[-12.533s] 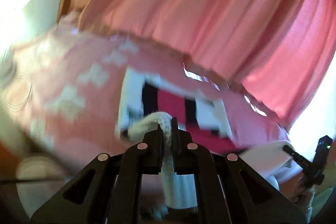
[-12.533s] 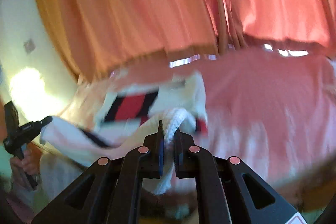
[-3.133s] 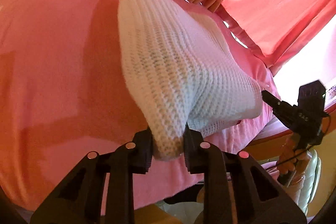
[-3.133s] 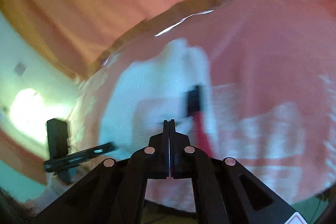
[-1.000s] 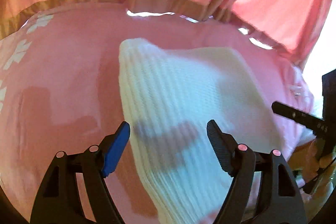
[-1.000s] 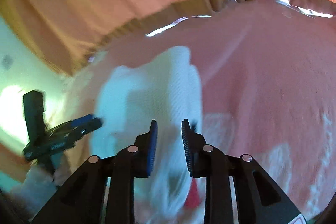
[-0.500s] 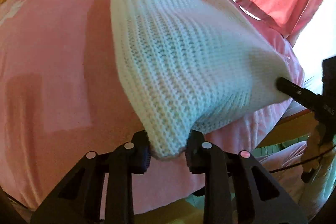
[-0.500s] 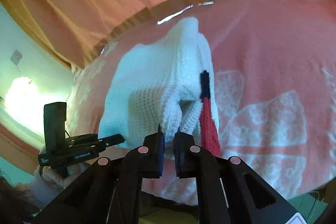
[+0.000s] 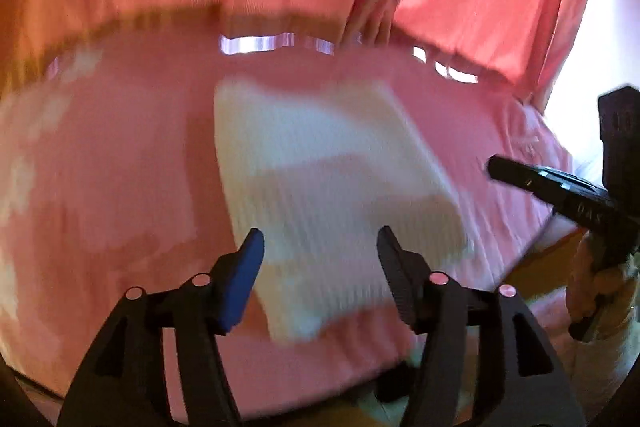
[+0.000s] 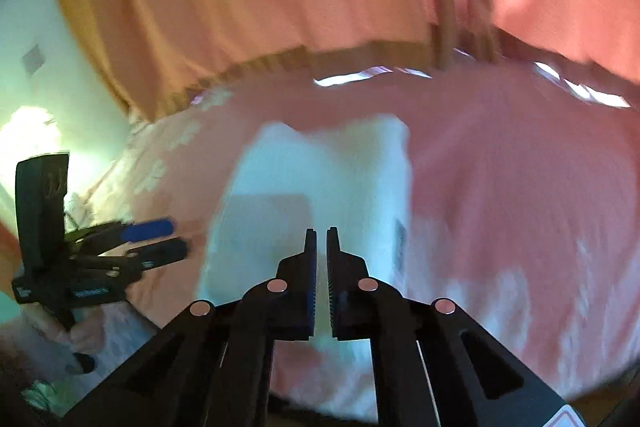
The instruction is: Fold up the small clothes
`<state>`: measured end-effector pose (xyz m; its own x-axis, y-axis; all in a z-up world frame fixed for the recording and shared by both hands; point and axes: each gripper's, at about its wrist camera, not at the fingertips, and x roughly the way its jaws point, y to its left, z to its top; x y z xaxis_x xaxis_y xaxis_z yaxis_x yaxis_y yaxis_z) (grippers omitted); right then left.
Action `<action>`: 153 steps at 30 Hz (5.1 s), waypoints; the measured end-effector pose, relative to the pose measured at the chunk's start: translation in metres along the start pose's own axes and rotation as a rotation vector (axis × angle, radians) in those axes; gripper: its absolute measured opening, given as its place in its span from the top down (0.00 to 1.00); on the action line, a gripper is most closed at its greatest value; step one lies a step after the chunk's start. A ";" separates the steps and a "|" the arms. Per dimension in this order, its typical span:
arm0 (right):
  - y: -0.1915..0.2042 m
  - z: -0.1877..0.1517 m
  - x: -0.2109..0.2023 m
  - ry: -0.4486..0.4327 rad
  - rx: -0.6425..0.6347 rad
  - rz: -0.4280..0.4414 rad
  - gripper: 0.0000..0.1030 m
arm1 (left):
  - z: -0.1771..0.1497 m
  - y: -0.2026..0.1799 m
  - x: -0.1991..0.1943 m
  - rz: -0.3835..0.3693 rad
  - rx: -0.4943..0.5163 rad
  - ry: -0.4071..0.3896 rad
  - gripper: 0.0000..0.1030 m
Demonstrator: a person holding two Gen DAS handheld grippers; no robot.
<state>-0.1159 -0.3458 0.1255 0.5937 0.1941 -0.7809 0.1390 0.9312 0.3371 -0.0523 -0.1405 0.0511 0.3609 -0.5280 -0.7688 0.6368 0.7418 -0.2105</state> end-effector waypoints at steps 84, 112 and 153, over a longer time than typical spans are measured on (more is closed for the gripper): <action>0.124 0.060 0.139 -0.047 -0.073 0.082 0.79 | 0.015 0.208 0.015 0.178 -0.363 -0.049 0.29; 0.161 -0.003 0.133 -0.151 -0.206 -0.258 0.43 | -0.045 0.139 0.022 0.421 -0.114 -0.061 0.16; 0.104 0.012 0.222 0.125 0.064 -0.012 0.82 | -0.034 0.209 0.068 0.194 -0.527 0.013 0.39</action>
<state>0.0393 -0.2097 -0.0065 0.4893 0.2237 -0.8429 0.1978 0.9129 0.3571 0.0822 -0.0072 -0.0662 0.4272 -0.3588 -0.8299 0.1318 0.9328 -0.3355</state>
